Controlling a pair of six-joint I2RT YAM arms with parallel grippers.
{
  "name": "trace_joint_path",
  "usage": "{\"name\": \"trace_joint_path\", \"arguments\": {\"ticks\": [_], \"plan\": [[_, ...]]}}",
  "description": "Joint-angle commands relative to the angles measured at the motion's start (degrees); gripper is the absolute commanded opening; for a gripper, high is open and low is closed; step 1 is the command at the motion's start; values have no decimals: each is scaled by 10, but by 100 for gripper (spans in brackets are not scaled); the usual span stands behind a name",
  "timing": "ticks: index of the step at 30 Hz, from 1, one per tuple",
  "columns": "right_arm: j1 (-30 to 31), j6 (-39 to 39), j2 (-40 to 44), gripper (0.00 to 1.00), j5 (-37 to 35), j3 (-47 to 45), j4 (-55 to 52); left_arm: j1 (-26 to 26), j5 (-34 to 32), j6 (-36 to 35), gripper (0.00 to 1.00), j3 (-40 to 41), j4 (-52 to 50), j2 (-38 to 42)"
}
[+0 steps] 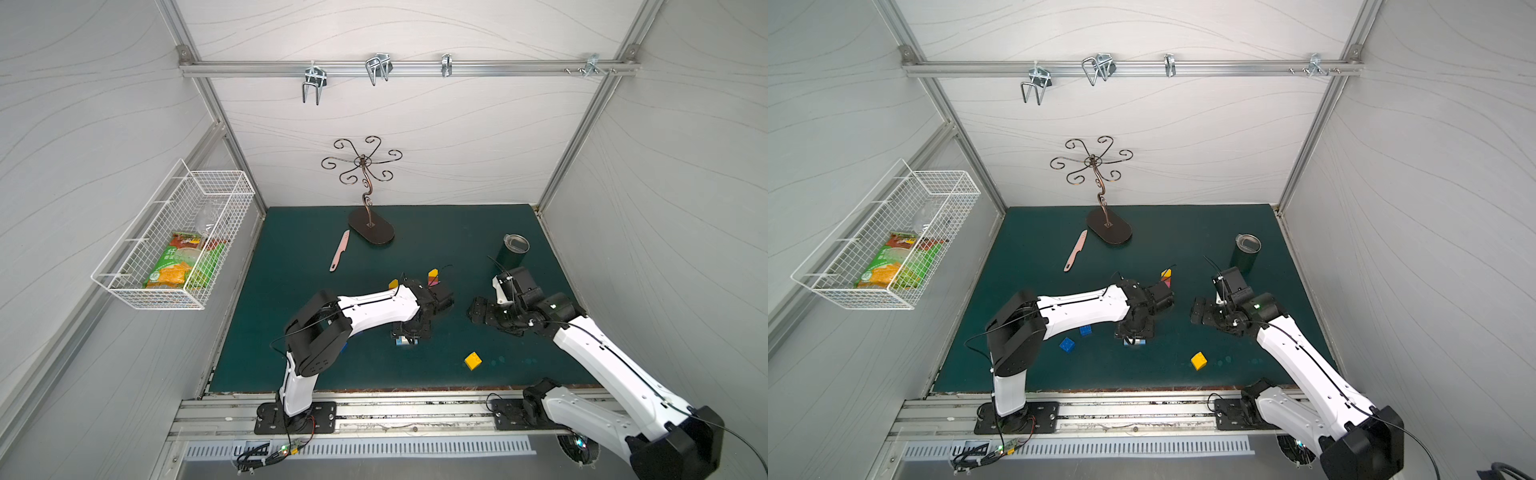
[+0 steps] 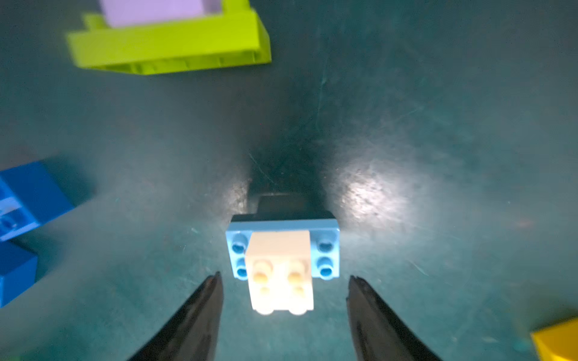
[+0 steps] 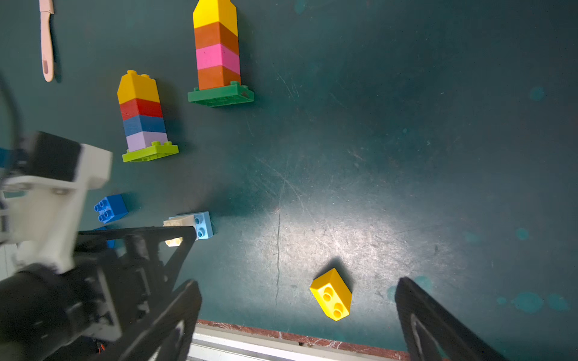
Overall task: Assemble the number 1 with lego
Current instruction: Assemble the lego brick with the lego brick, then pick up the lego brick from the center of the board.
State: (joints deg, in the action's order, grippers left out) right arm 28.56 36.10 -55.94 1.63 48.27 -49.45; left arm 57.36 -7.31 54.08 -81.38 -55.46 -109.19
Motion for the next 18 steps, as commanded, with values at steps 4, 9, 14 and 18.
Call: {"name": "trace_joint_path", "arguments": {"ticks": [4,9,14,18], "plan": [[-3,1,14,99,10,17,-16,-15,-39,6,72,-24,-39,82],[-3,1,17,99,22,19,-9,-53,-60,13,73,47,-42,170],[-3,5,35,99,60,0,34,-133,-56,-1,80,137,-24,244],[-3,14,32,97,85,-11,57,-188,-47,-31,82,188,11,262]]}}
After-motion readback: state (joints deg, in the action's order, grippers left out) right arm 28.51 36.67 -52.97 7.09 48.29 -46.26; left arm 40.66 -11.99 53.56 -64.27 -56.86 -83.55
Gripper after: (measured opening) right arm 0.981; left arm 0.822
